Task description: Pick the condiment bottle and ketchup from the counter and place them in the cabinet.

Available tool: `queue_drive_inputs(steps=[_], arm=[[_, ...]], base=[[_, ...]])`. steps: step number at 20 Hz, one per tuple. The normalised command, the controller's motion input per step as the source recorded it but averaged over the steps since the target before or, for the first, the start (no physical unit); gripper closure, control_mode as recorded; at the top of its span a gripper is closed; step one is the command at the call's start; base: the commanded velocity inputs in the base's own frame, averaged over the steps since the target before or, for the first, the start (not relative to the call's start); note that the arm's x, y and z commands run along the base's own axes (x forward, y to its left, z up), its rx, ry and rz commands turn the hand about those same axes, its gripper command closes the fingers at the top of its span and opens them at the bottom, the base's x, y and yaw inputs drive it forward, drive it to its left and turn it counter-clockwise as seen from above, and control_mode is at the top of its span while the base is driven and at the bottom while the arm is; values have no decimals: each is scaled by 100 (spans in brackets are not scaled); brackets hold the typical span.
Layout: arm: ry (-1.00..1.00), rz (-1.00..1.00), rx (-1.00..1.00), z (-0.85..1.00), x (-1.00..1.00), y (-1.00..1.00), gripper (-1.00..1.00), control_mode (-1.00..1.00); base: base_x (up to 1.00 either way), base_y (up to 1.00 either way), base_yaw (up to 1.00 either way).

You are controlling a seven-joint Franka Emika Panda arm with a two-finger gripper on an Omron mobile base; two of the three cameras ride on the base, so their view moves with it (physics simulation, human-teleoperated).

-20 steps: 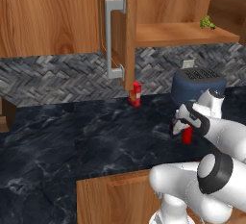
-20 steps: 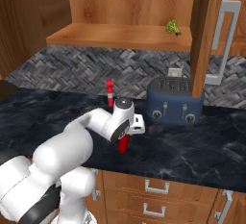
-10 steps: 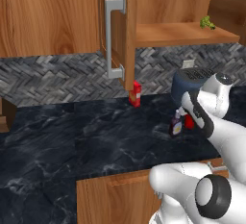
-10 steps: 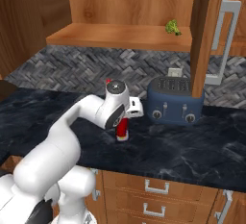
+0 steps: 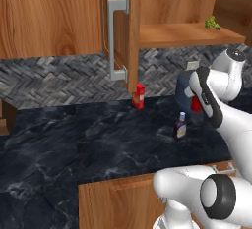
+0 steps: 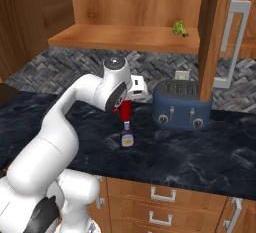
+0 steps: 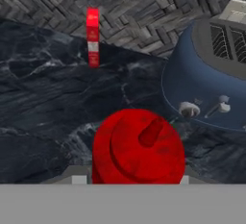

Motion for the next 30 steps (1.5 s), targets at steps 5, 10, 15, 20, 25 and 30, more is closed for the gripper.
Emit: queue_drive_inputs(steps=[5,10,15,20,25,30], arm=[[-4,-2,-2,83,9,0,100,-100],[-8,-4,-7,73,6,0,100,-100],[-13,-5,-5,72,5,0,100,-100],[-17,-4,-2,70,13,0,100,-100],[-14,-3,-3,57,31,0,100,-100],[-5,-2,0,45,48,0,100,-100]], base=[[0,0,0],[0,0,0],[0,0,0],[0,0,0],[0,0,0],[0,0,0]])
